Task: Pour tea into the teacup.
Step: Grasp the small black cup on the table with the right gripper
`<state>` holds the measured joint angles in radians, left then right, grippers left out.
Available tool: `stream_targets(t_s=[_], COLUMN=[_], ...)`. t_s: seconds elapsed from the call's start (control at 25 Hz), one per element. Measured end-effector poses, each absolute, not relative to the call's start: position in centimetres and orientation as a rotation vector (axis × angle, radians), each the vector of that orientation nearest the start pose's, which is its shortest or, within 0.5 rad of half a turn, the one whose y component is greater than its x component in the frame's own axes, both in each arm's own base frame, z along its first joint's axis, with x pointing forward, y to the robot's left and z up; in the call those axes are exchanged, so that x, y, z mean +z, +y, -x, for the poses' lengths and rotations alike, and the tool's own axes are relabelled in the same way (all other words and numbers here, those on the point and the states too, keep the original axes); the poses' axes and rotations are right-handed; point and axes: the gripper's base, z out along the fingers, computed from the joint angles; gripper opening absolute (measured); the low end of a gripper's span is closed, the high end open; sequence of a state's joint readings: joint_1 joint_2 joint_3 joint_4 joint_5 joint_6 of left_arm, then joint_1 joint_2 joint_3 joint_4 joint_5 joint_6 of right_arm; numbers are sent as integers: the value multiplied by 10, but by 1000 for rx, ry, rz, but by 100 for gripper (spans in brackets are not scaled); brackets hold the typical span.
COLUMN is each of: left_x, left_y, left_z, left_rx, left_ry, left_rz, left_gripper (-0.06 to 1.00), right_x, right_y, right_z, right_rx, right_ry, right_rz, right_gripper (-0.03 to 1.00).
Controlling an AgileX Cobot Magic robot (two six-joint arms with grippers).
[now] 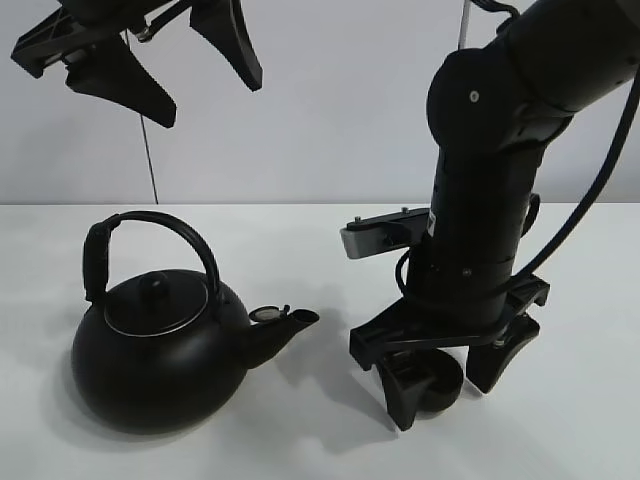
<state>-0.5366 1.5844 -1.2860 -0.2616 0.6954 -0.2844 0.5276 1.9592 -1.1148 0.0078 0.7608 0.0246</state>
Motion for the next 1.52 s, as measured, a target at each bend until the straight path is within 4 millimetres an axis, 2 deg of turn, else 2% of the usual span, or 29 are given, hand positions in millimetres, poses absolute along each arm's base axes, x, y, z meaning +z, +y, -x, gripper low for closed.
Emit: stream_targets(t_s=[0.2, 0.8, 1.16, 1.52], left_x=[304, 304, 304, 304], left_y=[-191, -191, -191, -191], left_z=[-292, -292, -292, -292], left_rx=[-629, -630, -630, -630], left_ry=[2552, 2551, 2551, 2551], left_rz=[-139, -139, -139, -139], left_gripper=[52, 52, 52, 52], right_x=[115, 115, 115, 128], right_y=[174, 176, 175, 178], right_z=[-297, -302, -301, -308], right_rx=[29, 73, 67, 65], right_ry=[3024, 3010, 3034, 2991], right_rz=[741, 570, 527, 541], right_gripper=[56, 56, 56, 45])
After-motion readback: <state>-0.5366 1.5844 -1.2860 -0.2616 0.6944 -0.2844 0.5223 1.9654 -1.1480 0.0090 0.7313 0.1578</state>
